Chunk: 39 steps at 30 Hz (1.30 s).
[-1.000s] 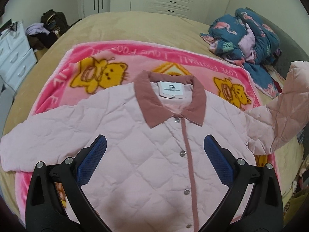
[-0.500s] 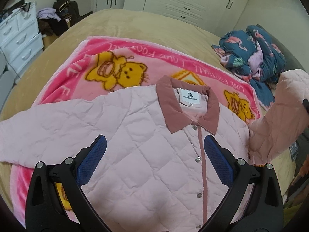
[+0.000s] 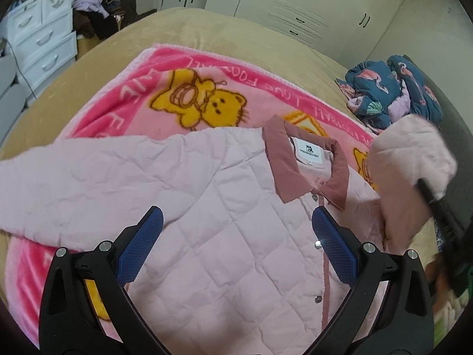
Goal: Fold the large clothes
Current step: 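Grasp the sleeve cuff with the right tool and lift it, then fold the sleeve across the jacket front with the right tool and release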
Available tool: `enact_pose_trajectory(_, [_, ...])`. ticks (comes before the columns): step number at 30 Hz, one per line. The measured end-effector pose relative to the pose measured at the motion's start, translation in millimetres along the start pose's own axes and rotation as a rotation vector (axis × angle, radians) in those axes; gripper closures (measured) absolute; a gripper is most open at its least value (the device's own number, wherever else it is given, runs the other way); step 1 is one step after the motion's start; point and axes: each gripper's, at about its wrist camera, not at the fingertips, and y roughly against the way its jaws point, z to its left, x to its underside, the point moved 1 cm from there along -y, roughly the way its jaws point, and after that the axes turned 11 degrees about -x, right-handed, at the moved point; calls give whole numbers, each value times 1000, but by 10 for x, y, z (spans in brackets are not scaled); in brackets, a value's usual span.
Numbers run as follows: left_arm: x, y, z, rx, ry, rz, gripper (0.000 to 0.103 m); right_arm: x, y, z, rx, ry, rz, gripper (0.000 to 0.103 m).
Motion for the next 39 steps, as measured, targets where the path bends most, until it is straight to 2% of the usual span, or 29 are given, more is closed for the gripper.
enact_pose_trajectory(7, [180,-68,-57,86,37,22,8,654,-525,260,-26,-14,130,86])
enact_pose_trajectory(10, [219,-101,-79,98,43,32,8,867,-664,341,-45,-12,178,86])
enact_pose_trajectory(17, [254,-154,-1,217,120,54,8,1205,-825,573,-98,70,300,77])
enact_pose_trajectory(20, [286,-150,16,231,135,54,8,1353,-917,640,-103,106,361,75])
enact_pose_trajectory(23, [325,-213,-21,237,121,82,8,1430,-961,710,-109,129,400,66])
enact_pose_trajectory(25, [365,-293,-35,263,120,118,8,1460,-951,760,-135,127,417,48])
enact_pose_trajectory(26, [388,-336,-47,275,122,140,8,1484,-934,785,-164,110,433,43])
enact_pose_trajectory(28, [450,-460,-71,303,126,190,8,1466,-874,799,-193,83,439,29])
enact_pose_trajectory(31, [544,-641,-89,297,132,250,8,1417,-691,741,-249,6,417,21])
enact_pose_trajectory(34, [662,-856,-113,314,153,318,8,1348,-475,573,-274,-80,385,20])
enact_pose_trajectory(36, [708,-983,-143,325,159,335,8,1299,-320,444,-239,-92,364,20])
enact_pose_trajectory(39, [733,-1082,-186,283,139,315,11,1241,-100,231,-178,-96,342,20])
